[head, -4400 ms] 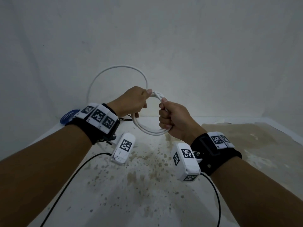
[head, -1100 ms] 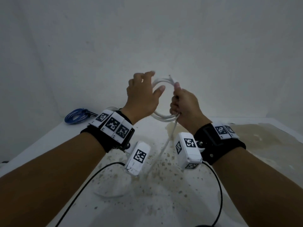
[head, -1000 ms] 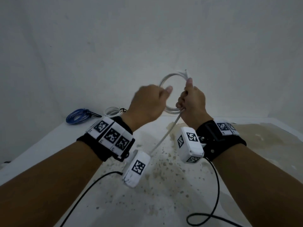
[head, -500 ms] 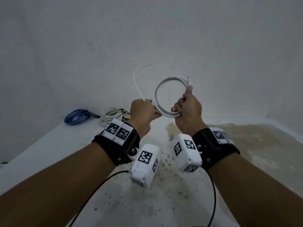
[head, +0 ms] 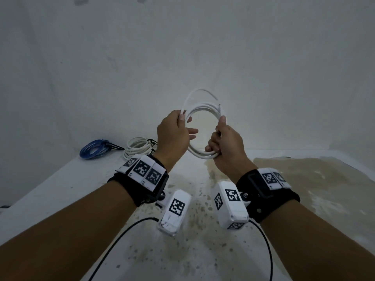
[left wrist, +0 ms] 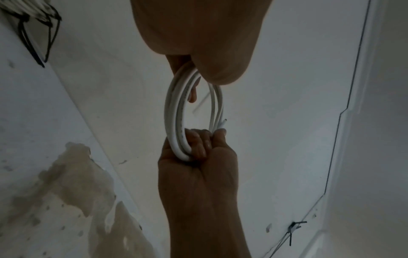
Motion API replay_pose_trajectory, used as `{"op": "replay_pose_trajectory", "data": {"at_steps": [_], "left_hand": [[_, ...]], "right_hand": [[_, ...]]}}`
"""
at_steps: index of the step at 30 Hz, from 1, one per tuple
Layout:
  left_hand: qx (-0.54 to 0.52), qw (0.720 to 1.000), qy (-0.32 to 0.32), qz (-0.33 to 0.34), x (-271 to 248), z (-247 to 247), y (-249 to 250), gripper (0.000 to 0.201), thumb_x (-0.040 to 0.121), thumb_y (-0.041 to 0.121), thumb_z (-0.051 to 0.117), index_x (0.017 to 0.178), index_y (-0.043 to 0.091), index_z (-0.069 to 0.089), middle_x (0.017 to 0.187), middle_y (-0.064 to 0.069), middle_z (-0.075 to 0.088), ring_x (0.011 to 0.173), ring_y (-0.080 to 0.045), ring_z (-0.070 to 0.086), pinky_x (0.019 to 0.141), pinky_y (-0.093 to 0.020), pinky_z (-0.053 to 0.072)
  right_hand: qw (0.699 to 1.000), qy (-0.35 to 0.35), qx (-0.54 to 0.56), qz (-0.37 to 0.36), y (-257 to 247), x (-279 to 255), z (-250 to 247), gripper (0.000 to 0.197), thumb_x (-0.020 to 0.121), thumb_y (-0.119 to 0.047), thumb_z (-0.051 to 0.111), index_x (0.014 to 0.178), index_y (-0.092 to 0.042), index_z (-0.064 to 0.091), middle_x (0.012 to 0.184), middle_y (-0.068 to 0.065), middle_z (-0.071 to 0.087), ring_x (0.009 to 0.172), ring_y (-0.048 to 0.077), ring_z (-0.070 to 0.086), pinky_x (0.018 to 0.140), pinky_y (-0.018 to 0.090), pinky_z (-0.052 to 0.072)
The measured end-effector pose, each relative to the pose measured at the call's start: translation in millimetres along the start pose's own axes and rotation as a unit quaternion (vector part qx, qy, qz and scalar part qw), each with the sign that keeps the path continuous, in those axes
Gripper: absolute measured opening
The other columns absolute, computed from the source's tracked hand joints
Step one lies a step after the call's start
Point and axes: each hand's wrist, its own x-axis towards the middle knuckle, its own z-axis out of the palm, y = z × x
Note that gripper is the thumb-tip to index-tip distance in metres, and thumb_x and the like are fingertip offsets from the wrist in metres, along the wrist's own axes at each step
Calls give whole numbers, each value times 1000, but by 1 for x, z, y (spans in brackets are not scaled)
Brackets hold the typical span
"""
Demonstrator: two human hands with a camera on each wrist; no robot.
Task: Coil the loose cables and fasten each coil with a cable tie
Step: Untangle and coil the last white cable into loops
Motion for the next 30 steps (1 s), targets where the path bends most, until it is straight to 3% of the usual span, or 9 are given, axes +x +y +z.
{"op": "replay_pose_trajectory", "data": {"at_steps": [4, 8, 13, 17, 20, 23, 26, 28, 30], "left_hand": [[25, 997, -68, 10, 11, -10, 3, 31, 106, 22, 37, 112, 10, 66, 100, -2, 72, 63, -13, 71, 54, -22, 55], [72, 987, -130, 66, 23, -20, 9, 32, 105, 25, 39, 112, 13, 69, 93, 2, 73, 57, -12, 65, 50, -24, 49], [129, 964, -205, 112, 31, -27, 16, 31, 106, 26, 42, 115, 17, 69, 57, 1, 58, 43, -2, 49, 49, -15, 38], [119, 941, -306, 87, 36, -39, 27, 32, 106, 21, 40, 114, 10, 68, 53, 9, 58, 46, -5, 49, 47, -21, 43], [121, 923, -357, 81, 40, -46, 32, 33, 107, 22, 38, 124, 15, 65, 54, 2, 56, 49, -14, 51, 48, -28, 48], [144, 923, -344, 90, 37, -41, 33, 33, 106, 30, 40, 116, 15, 68, 58, 6, 63, 47, -14, 50, 50, -29, 48], [208, 925, -260, 184, 37, -32, 23, 32, 102, 36, 49, 100, 18, 75, 70, 5, 69, 64, -10, 62, 66, -26, 48], [198, 931, -227, 206, 37, -30, 17, 32, 102, 33, 49, 97, 17, 76, 65, 6, 66, 62, -4, 60, 64, -16, 41], [184, 935, -214, 215, 36, -30, 15, 32, 103, 29, 49, 94, 15, 76, 63, 6, 63, 58, -1, 55, 61, -11, 36]], "right_hand": [[999, -32, -26, 11, 0, -4, -5, 37, 104, -41, 46, 79, -15, 41, 50, -3, 28, 40, 14, 24, 44, 26, 37], [994, -84, -65, 16, -3, -6, -10, 39, 104, -39, 47, 73, -16, 41, 52, -2, 27, 41, 14, 23, 47, 28, 36], [980, -133, -146, -1, -5, -8, -8, 34, 103, -37, 50, 77, -17, 40, 51, -5, 27, 41, 12, 23, 44, 26, 33], [974, -142, -174, -10, -8, -8, -9, 35, 103, -36, 50, 75, -16, 43, 49, -6, 29, 40, 12, 24, 45, 26, 31], [967, -156, -201, -9, -10, -7, -9, 35, 102, -37, 52, 76, -15, 44, 49, -7, 30, 40, 11, 25, 45, 26, 30], [953, -173, -249, -22, -13, -6, -5, 27, 102, -35, 51, 89, -11, 53, 47, -8, 33, 39, 9, 28, 43, 25, 29], [946, -183, -266, -38, -14, -6, 1, 28, 103, -34, 51, 87, -11, 56, 45, -9, 35, 38, 7, 30, 42, 24, 30], [958, -195, -208, -20, -14, -5, 0, 34, 101, -38, 53, 81, -11, 54, 47, -7, 32, 39, 8, 27, 43, 24, 28], [971, -214, -91, 47, -15, -4, -5, 55, 93, -60, 49, 81, -8, 61, 50, -3, 31, 40, 10, 26, 46, 26, 24]]}}
